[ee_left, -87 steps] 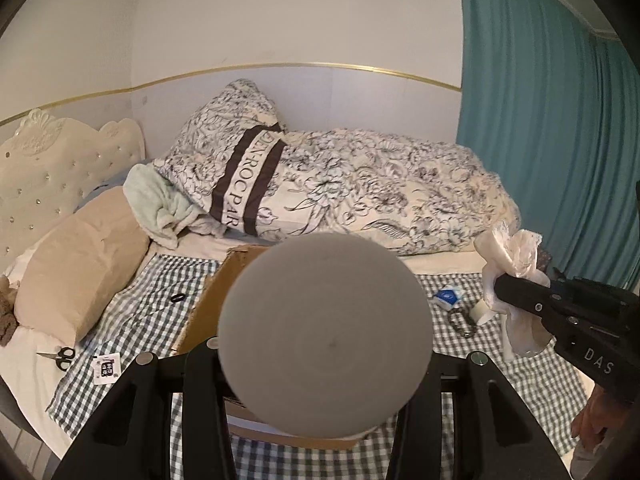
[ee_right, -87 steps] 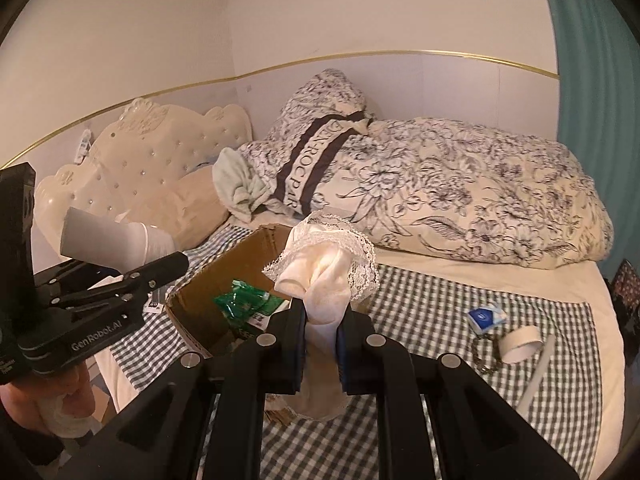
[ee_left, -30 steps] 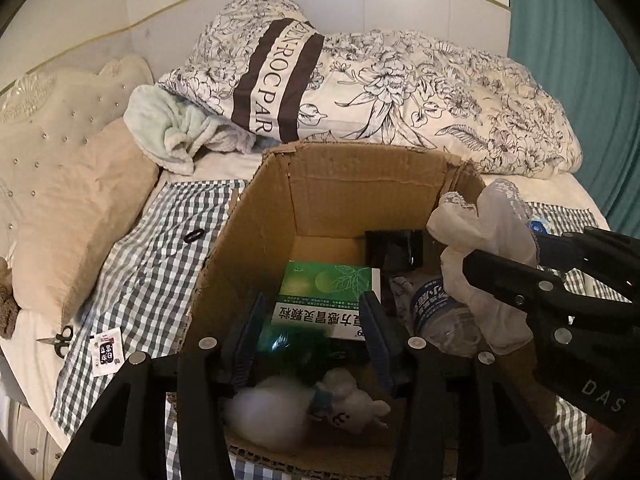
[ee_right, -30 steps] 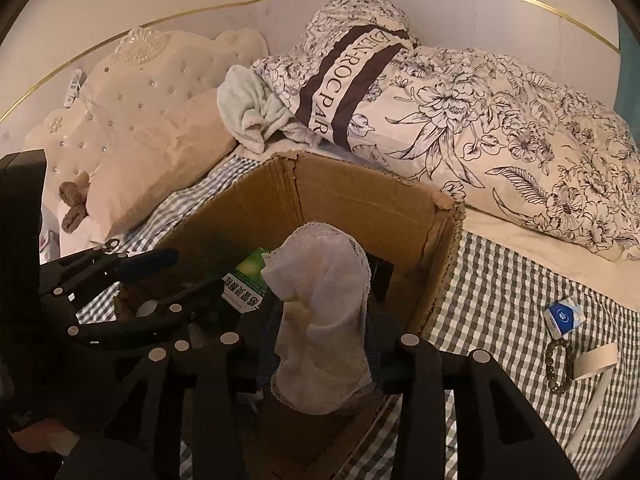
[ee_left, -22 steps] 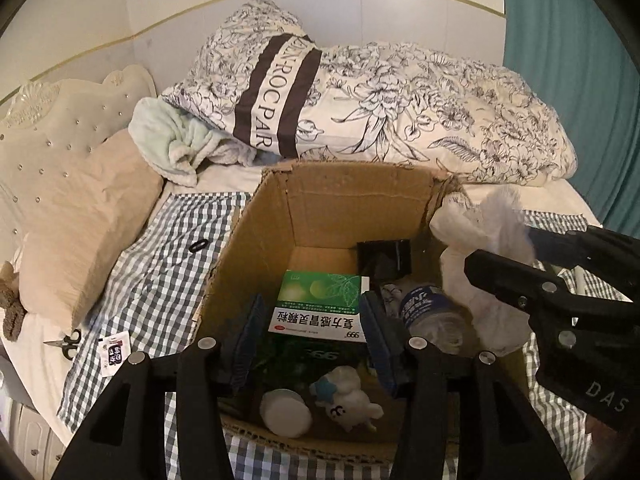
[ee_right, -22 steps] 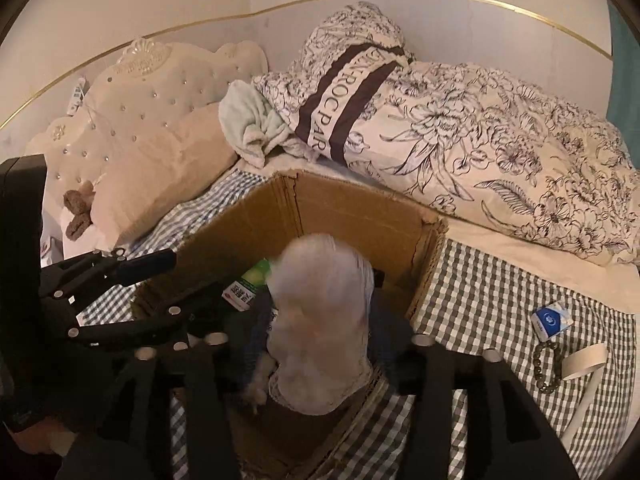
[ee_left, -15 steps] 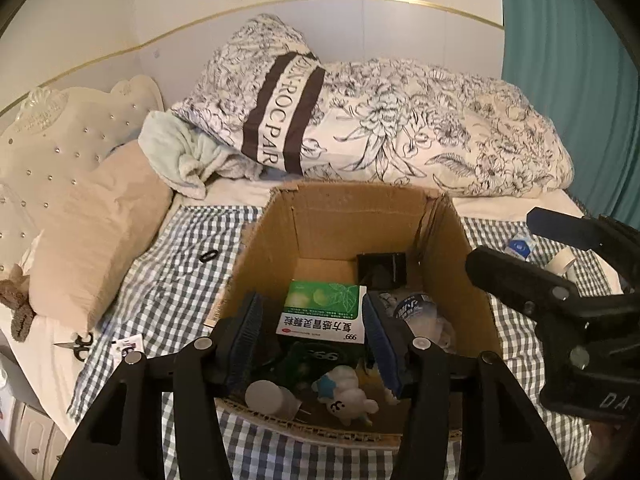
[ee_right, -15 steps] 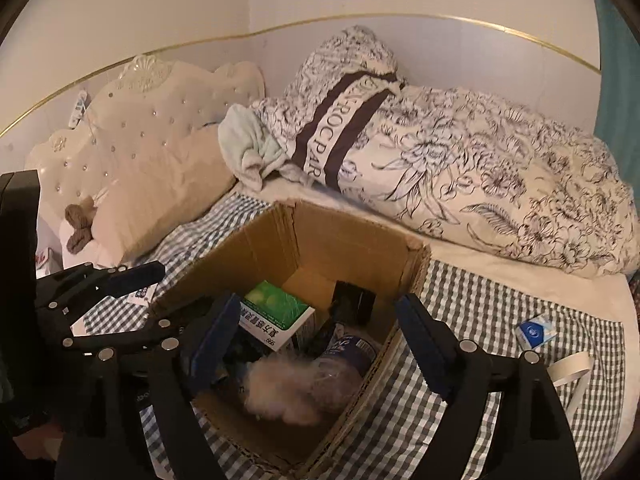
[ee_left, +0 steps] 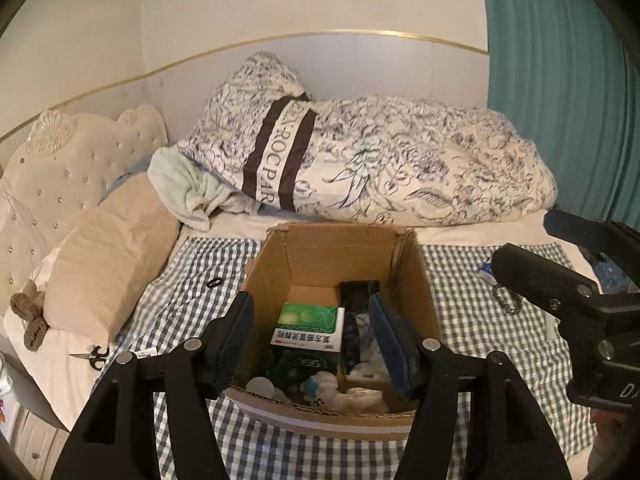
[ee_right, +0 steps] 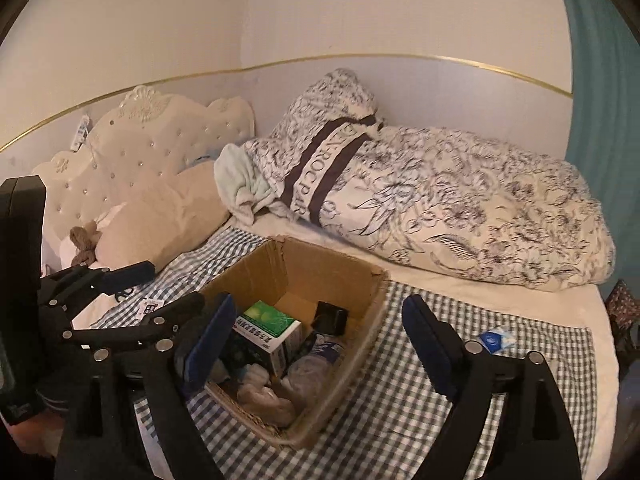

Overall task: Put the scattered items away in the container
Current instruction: 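Withdraw both grippers from the box toward the tape roll and bead bracelet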

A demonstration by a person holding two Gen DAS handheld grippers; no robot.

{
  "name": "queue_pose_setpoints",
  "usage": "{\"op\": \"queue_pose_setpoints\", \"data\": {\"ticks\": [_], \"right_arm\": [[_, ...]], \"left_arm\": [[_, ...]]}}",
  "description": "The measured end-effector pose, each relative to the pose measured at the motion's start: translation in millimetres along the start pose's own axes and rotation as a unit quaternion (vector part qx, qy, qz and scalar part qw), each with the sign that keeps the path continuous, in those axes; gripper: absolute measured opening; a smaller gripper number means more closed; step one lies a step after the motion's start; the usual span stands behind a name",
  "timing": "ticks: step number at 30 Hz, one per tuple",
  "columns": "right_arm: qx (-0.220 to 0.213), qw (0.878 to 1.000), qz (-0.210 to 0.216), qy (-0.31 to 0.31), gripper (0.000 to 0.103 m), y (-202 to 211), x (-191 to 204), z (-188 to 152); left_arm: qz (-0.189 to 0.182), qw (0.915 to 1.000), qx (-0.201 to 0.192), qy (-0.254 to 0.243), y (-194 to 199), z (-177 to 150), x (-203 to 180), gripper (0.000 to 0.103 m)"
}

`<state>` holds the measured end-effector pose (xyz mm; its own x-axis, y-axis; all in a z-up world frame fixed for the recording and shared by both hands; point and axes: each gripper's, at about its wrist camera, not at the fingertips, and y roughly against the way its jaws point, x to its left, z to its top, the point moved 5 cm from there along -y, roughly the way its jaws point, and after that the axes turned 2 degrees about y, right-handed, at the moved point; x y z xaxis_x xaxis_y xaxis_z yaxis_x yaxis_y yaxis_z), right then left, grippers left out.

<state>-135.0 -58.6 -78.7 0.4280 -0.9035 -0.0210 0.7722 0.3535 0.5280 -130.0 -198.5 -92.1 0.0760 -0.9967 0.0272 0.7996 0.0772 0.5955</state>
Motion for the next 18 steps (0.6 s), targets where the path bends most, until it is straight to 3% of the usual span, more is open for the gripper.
{"op": "queue_pose_setpoints", "data": {"ticks": [6, 13, 15, 18], "right_arm": [[-0.017, 0.999, -0.027, -0.005, 0.093, 36.1, -21.1, -3.7], [-0.029, 0.997, -0.072, -0.005, 0.103, 78.8, -52.9, -18.8], [-0.032, 0.996, -0.083, -0.013, 0.103, 90.2, -61.2, -24.1], [-0.040, 0.994, -0.096, -0.024, 0.103, 107.1, -73.6, -33.0]], "left_arm": [[-0.008, 0.9998, -0.021, -0.003, 25.1, 3.3, -21.3, 0.080], [-0.004, 0.9991, -0.041, 0.013, 46.8, 3.8, -50.6, 0.103], [0.006, 0.9981, -0.059, 0.018, 58.2, 3.3, -59.5, 0.103], [-0.007, 0.9971, -0.073, 0.022, 70.6, 3.3, -72.6, 0.103]]}}
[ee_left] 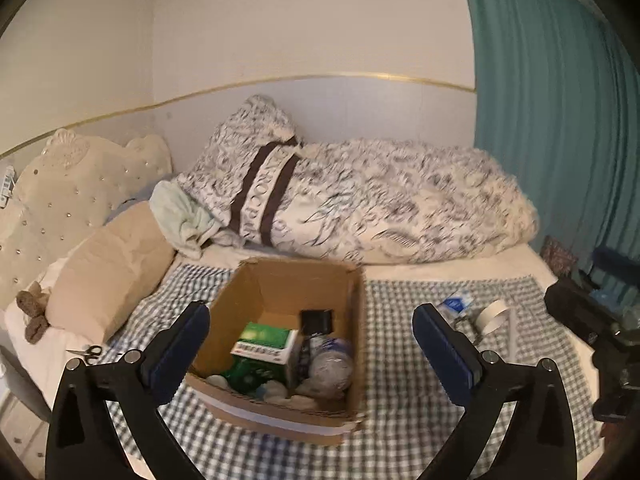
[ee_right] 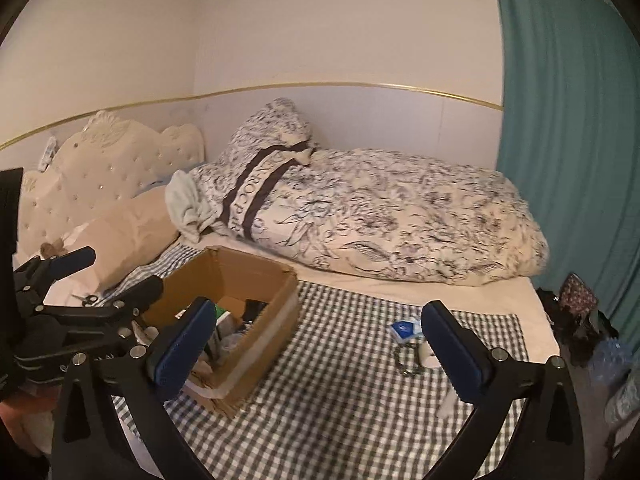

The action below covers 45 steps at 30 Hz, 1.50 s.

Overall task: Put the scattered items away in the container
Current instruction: 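Withdraw both grippers from the box toward the tape roll and bead bracelet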

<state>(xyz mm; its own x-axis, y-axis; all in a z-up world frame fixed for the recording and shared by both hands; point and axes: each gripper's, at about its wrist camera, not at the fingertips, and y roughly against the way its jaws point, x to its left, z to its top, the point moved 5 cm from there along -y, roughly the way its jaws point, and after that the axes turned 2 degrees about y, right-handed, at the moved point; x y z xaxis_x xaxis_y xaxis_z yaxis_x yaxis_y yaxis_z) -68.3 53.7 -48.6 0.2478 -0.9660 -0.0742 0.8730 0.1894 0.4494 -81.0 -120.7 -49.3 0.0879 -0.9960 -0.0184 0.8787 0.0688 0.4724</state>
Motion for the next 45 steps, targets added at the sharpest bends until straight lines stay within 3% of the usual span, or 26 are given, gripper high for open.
{"op": "queue_pose_setpoints", "data": {"ticks": [11, 24, 34, 45], "right_arm": [[0.013, 0.998, -0.050, -0.036, 0.103, 26.1, -60.3, -21.1], [0.012, 0.987, -0.129, -0.099, 0.103, 47.5, -148.4, -45.8], [0.055, 0.978, -0.175, -0.096, 0.103, 26.7, -198.7, -85.5], [0.109, 0.976, -0.162, -0.091, 0.103, -30.1, -225.0, -124.8]], "left_arm": [[-0.006, 0.9993, -0.033, -0.014, 23.2, 10.4, -47.5, 0.103], [-0.039, 0.9981, -0.026, -0.040, 11.8, 3.3, -111.7, 0.103], [-0.082, 0.9944, 0.013, -0.066, -28.7, -13.6, -156.1, 0.103], [-0.087, 0.9905, 0.077, -0.073, -98.8, -50.0, -175.5, 0.103]]}}
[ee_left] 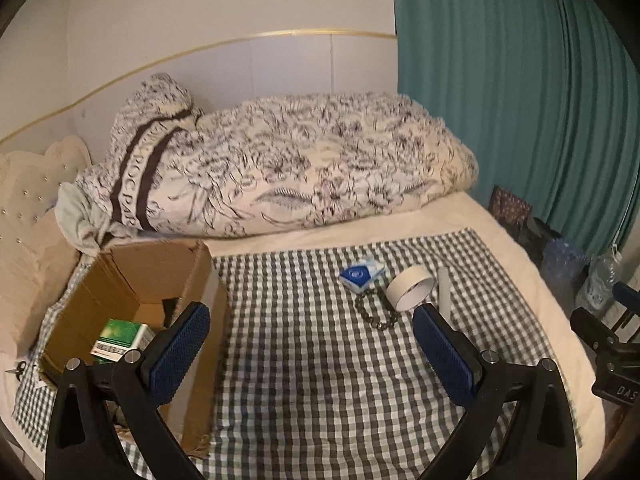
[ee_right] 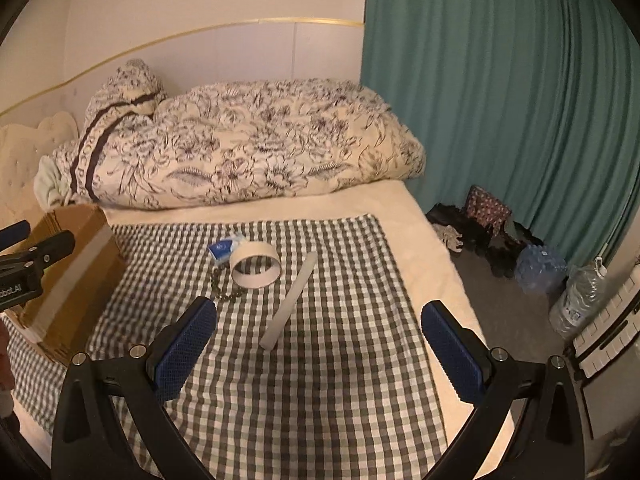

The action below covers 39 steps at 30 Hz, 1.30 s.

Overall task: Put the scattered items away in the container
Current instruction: 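Withdraw both grippers from the box toward the tape roll and bead bracelet, then grasp the bead bracelet with the left gripper while the right gripper grasps the white tape roll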

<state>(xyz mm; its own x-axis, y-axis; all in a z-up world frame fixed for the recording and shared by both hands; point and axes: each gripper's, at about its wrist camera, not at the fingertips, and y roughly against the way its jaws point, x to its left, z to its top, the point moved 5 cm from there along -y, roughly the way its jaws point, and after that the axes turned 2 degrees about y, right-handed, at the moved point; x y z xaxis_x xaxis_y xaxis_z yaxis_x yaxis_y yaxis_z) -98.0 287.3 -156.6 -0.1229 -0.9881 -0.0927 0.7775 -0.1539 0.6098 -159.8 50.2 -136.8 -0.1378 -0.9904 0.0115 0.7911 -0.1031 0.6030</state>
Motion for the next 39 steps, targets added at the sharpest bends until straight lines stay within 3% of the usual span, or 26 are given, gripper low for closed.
{"op": "queue_pose_setpoints", "data": {"ticks": [14, 25, 30, 37, 39], "right_arm": [[0.064, 0.996, 0.064, 0.016, 0.103, -110.0, 14.3, -19.7], [0.072, 0.995, 0.061, 0.032, 0.100, -180.3, 27.2, -13.1], [0.084, 0.993, 0.057, 0.056, 0.076, -212.4, 37.3, -10.7], [0.094, 0.990, 0.056, 0.084, 0.059, -256.8, 52.1, -9.1], [0.096, 0.990, 0.057, 0.088, 0.046, -266.4, 54.7, -9.4]], "left_arm": [[0.000, 0.9967, 0.079, -0.020, -103.8, -31.3, -20.3, 0.103], [-0.021, 0.9916, 0.125, -0.026, -177.8, -54.6, -40.4, 0.103], [-0.025, 0.9898, 0.139, -0.017, -204.0, -60.6, -41.5, 0.103], [-0.041, 0.9873, 0.152, -0.020, -233.7, -67.2, -54.8, 0.103], [-0.047, 0.9866, 0.154, -0.023, -241.0, -66.4, -61.4, 0.103]]}}
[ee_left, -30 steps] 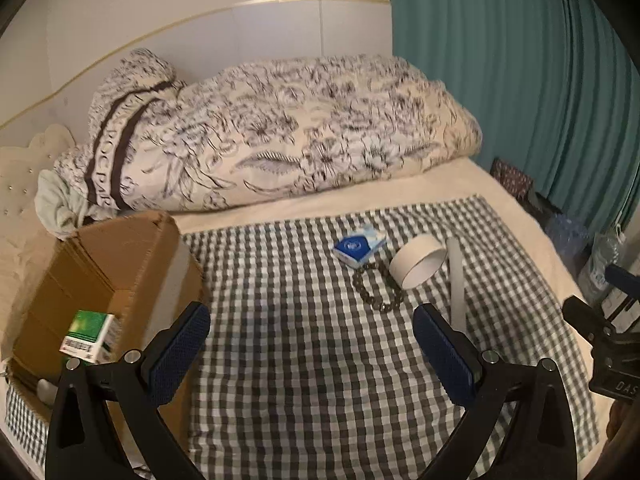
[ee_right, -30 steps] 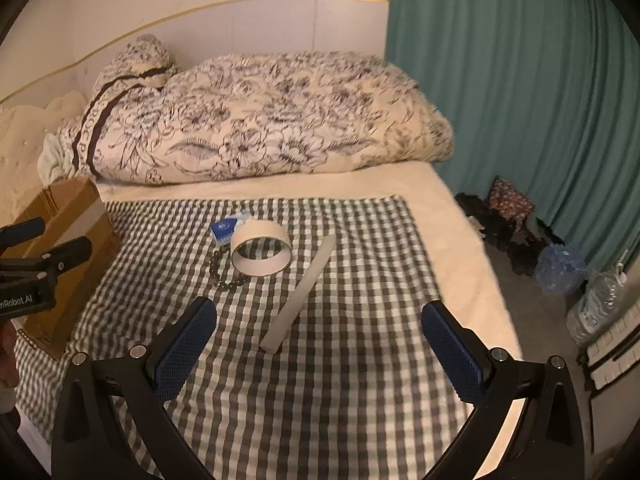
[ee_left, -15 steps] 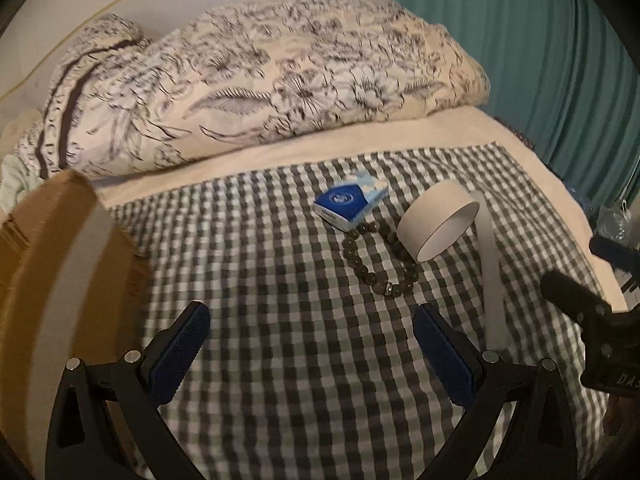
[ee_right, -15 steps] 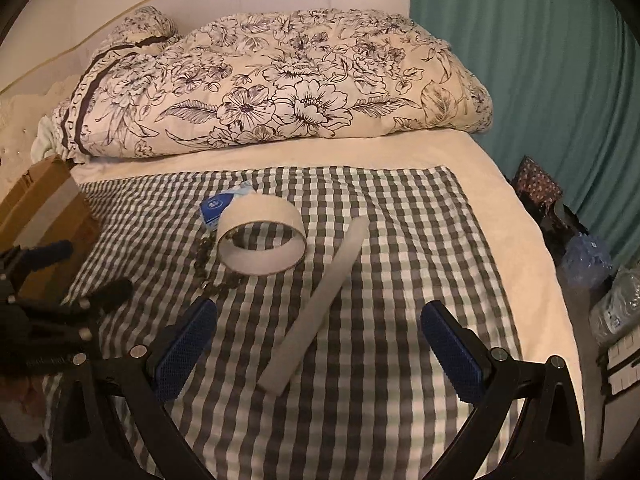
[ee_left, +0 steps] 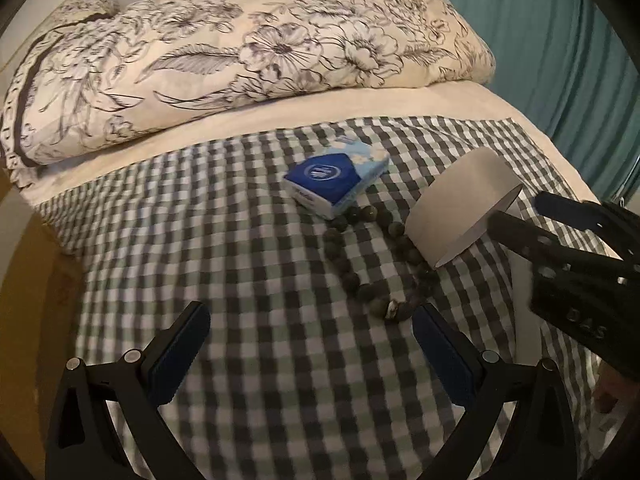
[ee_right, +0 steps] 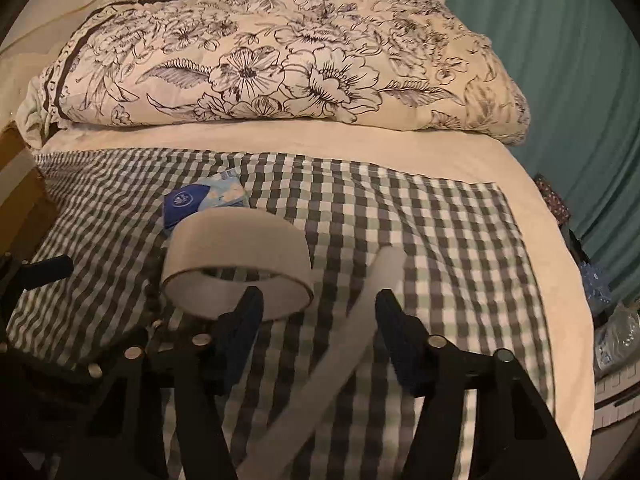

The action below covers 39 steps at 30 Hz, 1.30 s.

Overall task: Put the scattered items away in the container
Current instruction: 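Grasp the bead bracelet with the left gripper while the right gripper grasps the white tape roll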

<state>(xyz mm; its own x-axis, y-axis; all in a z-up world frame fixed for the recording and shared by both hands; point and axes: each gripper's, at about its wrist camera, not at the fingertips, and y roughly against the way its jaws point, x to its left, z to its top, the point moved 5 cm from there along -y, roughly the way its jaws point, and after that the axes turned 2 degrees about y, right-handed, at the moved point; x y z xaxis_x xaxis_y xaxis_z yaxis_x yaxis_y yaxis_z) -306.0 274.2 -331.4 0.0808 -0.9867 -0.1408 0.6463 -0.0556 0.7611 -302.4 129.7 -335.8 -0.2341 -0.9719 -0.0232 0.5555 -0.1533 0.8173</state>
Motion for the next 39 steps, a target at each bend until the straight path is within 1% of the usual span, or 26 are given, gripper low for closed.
{"op": "queue_pose_setpoints", "data": {"ticks": [1, 2, 3, 8, 11, 15, 17, 19, 20, 21, 22, 23, 24, 25, 26, 27, 28, 29, 34, 39], "right_arm": [[0.002, 1.000, 0.000, 0.003, 0.039, -4.8, 0.2, 0.9], [0.002, 1.000, 0.000, 0.005, 0.020, -8.5, -0.1, 1.4], [0.002, 1.000, -0.001, 0.006, 0.007, -10.1, -1.0, 1.6], [-0.019, 1.000, -0.007, -0.011, 0.004, -5.8, -15.0, 3.8], [-0.029, 0.999, -0.014, -0.017, 0.003, 1.9, -24.4, 4.2], [-0.036, 0.999, -0.017, -0.027, 0.003, 13.1, -35.2, 2.7], [-0.040, 0.999, -0.017, -0.032, 0.003, 18.0, -39.0, 1.7], [-0.043, 0.998, -0.016, -0.038, 0.003, 22.5, -40.7, 1.3], [-0.044, 0.998, -0.016, -0.039, 0.003, 24.3, -40.5, 1.1], [-0.045, 0.998, -0.016, -0.039, 0.003, 26.6, -40.2, 0.8], [-0.047, 0.998, -0.016, -0.040, 0.003, 28.9, -40.0, 0.4], [-0.048, 0.998, -0.016, -0.041, 0.003, 30.4, -39.9, -0.4], [-0.047, 0.998, -0.016, -0.042, 0.003, 31.9, -40.2, -1.2], [-0.046, 0.998, -0.016, -0.044, 0.003, 33.4, -40.4, -1.8], [-0.045, 0.998, -0.016, -0.046, 0.003, 35.0, -40.6, -2.3], [-0.044, 0.998, -0.016, -0.047, 0.003, 37.2, -40.5, -3.0], [-0.045, 0.998, -0.017, -0.048, 0.003, 40.3, -40.5, -3.5], [-0.046, 0.998, -0.018, -0.049, 0.003, 44.0, -40.5, -3.9], [-0.053, 0.997, -0.022, -0.053, 0.003, 66.5, -40.8, -4.9], [-0.062, 0.996, -0.025, -0.053, 0.003, 96.0, -37.1, -7.8]], "left_arm": [[-0.002, 1.0000, 0.001, -0.002, -3.4, 2.1, -3.3, 0.103], [-0.004, 1.0000, 0.001, -0.005, -6.8, 4.5, -6.8, 0.103], [-0.006, 0.9999, 0.001, -0.008, -9.6, 6.9, -10.2, 0.103], [-0.013, 0.9997, 0.005, -0.022, -24.9, 15.6, -26.6, 0.103], [-0.012, 0.9996, 0.007, -0.024, -35.5, 18.2, -32.4, 0.103], [-0.016, 0.9998, 0.008, -0.012, -45.6, 22.5, -33.4, 0.103], [-0.022, 0.9997, 0.012, 0.005, -49.8, 23.9, -30.0, 0.103], [-0.020, 0.9997, 0.009, 0.013, -51.5, 25.0, -28.4, 0.103], [-0.016, 0.9998, 0.006, 0.012, -51.6, 24.8, -29.0, 0.101], [-0.015, 0.9998, 0.001, 0.011, -50.7, 24.3, -30.0, 0.098], [-0.016, 0.9998, -0.003, 0.011, -49.6, 23.6, -30.8, 0.090], [-0.019, 0.9997, -0.006, 0.011, -48.6, 23.3, -31.5, 0.077], [-0.023, 0.9996, -0.008, 0.012, -46.9, 23.0, -32.1, 0.070], [-0.030, 0.9994, -0.008, 0.013, -44.6, 22.6, -32.8, 0.056], [-0.033, 0.9993, -0.009, 0.014, -42.5, 22.5, -34.1, 0.033], [-0.035, 0.9992, -0.010, 0.014, -39.9, 22.2, -35.4, 0.021], [-0.034, 0.9993, -0.011, 0.012, -36.7, 21.6, -36.6, 0.014], [-0.034, 0.9993, -0.012, 0.011, -32.5, 19.9, -37.6, 0.010], [-0.037, 0.9993, -0.008, 0.006, -12.3, 6.0, -36.3, 0.010], [-0.037, 0.9992, -0.018, 0.006, 18.5, -3.6, -32.3, 0.010]]}}
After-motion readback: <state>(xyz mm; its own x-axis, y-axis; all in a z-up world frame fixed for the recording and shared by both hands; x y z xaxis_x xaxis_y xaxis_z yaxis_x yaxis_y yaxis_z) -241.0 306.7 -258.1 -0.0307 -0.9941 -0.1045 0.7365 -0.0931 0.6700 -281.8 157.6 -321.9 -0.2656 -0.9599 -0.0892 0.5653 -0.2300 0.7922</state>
